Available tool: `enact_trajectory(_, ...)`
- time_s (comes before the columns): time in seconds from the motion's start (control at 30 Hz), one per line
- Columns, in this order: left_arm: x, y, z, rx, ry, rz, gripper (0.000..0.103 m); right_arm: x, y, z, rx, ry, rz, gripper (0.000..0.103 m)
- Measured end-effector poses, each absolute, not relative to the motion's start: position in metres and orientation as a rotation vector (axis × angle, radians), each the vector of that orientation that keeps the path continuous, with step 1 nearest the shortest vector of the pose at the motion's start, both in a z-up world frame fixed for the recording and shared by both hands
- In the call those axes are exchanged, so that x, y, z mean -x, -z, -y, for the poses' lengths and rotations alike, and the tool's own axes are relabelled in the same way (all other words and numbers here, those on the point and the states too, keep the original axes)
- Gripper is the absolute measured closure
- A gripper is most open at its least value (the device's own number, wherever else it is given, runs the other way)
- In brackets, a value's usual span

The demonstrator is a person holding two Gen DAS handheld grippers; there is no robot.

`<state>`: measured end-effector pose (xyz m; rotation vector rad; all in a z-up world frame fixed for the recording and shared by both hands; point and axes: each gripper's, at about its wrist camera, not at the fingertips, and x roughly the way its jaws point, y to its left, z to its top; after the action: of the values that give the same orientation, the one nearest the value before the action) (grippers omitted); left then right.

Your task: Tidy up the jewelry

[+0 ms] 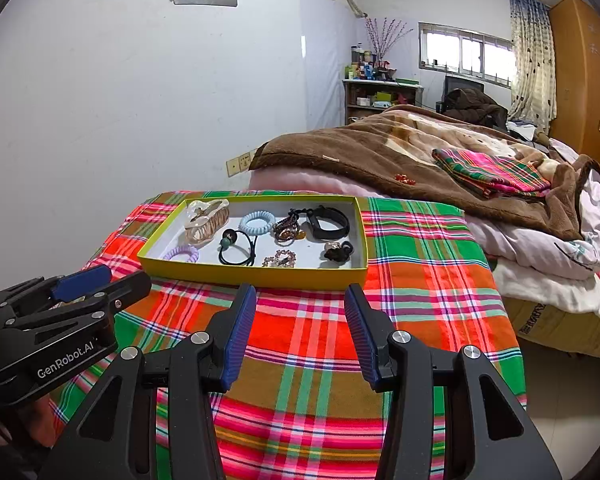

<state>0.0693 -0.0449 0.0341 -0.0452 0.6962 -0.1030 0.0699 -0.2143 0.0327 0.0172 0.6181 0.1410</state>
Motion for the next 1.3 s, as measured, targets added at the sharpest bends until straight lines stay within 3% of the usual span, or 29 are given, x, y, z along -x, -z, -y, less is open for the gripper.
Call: enact_trajectory(1.3,-0.0688,-0.0351,0.0395,0.048,0.053,-0.684,0.052,-0.0671,-0.0327,0.2094,-0.010,-0.153,-0.616,0.056)
